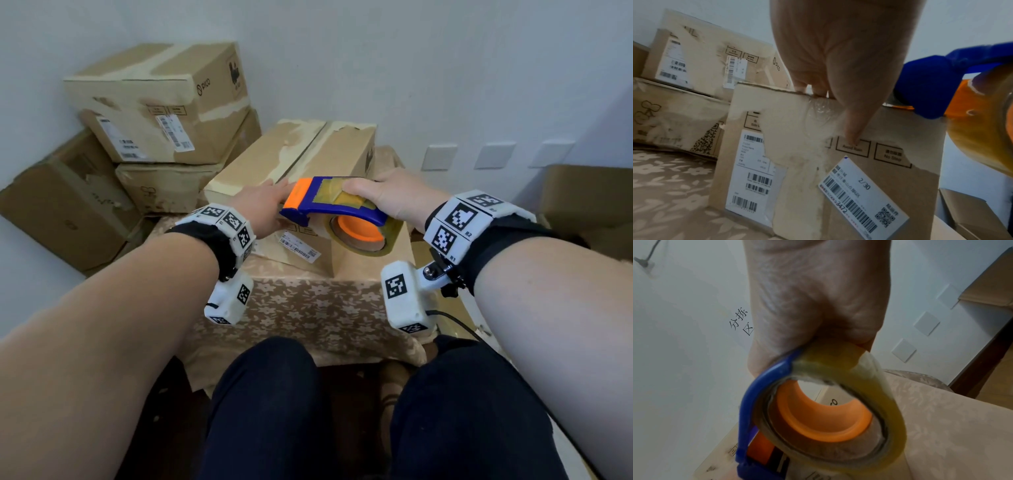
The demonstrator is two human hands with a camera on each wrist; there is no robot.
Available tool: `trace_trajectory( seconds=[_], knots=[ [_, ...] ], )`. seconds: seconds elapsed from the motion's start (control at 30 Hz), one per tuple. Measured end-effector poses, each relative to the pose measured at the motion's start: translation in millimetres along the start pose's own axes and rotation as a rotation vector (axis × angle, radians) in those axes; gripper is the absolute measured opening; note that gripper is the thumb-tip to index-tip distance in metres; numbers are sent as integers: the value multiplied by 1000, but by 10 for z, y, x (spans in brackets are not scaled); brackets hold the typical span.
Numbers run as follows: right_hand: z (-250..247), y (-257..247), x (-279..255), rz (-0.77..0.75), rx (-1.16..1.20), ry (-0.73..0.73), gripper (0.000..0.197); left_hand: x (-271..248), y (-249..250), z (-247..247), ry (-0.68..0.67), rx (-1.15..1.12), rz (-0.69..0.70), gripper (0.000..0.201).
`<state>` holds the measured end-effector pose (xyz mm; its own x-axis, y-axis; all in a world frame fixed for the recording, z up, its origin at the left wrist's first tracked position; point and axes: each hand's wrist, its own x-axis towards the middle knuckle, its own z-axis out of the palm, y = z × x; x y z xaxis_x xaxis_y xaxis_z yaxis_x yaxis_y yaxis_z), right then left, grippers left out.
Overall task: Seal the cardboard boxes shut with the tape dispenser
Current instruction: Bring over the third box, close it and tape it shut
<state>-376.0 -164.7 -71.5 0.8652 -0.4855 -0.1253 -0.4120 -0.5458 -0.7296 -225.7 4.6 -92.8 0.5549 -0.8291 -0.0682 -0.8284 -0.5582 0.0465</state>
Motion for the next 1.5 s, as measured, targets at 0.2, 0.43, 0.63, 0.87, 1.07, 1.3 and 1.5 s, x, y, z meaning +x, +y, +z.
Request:
trace_trajectory(
  seconds=[0.2, 0.43, 0.63, 0.87, 1.07, 1.3, 1.5],
  knots=[
    [-189, 111, -99, -40, 123, -32, 63, 79, -68, 77, -60, 8, -64, 74],
    [-502, 349, -291, -53, 136, -28, 43, 102, -33, 51, -101, 85, -97, 80],
    [-471, 475, -284, -29, 62, -70, 44, 84, 9, 27, -107, 81, -101, 81],
    [-352, 503, -203, -21, -15, -41, 49, 87, 11, -45, -176, 138, -83, 110],
    [-312, 549, -230, 15, 52, -37, 50, 150, 76, -254, -434, 7, -177, 113],
    [-219, 598, -289, 24, 146, -52, 47, 249, 517, -221, -333, -2, -229, 51],
    [-125, 699, -347, 14, 286, -40, 49, 400, 611, -57, -301, 153, -168, 41]
  ],
)
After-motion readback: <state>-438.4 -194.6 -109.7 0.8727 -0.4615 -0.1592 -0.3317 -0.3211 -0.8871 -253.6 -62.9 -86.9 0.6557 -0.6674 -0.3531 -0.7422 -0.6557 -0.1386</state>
